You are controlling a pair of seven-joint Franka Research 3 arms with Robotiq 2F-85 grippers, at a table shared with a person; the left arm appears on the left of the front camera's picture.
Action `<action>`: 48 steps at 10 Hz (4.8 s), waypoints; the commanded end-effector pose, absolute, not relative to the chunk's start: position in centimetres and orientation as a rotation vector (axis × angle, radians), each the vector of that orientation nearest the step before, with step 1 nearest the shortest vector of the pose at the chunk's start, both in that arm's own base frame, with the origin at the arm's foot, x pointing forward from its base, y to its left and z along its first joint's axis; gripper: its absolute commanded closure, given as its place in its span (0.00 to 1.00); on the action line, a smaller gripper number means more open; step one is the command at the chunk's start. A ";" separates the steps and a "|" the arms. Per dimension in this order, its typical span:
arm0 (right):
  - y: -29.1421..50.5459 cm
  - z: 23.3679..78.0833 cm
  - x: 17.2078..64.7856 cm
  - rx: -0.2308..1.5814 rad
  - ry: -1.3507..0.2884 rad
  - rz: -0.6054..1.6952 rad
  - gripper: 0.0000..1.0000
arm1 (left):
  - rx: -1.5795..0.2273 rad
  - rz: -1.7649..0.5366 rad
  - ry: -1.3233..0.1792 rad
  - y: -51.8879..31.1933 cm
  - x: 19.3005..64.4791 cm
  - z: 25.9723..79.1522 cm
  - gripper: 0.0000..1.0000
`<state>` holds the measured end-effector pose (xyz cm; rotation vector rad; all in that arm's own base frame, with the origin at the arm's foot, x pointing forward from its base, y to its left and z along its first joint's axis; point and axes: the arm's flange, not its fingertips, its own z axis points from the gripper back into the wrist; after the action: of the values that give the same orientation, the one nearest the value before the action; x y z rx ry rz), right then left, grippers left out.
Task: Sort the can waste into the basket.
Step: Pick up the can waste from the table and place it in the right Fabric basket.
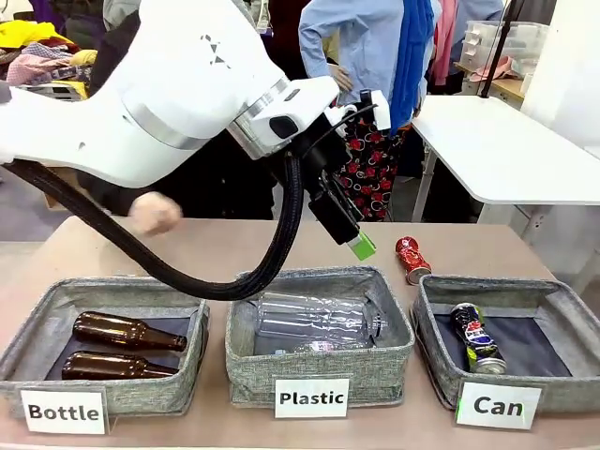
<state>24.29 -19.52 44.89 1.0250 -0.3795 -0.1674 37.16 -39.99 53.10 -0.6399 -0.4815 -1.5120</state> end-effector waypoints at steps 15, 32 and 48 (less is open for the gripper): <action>-5.2 44.3 36.3 1.304 -0.059 -0.213 0.00 | -1.430 0.136 -0.509 13.0 33.2 39.1 0.00; 1.8 48.7 40.3 0.812 -0.090 -0.159 0.00 | -1.325 0.080 -0.377 9.2 35.1 39.5 0.00; 9.3 38.9 59.1 0.011 -0.236 0.252 0.00 | -1.325 0.080 -0.377 9.2 35.1 39.5 0.00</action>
<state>56.55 10.08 38.47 0.0434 -0.2267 0.2431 35.15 9.21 39.12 -1.3169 -0.3690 0.0670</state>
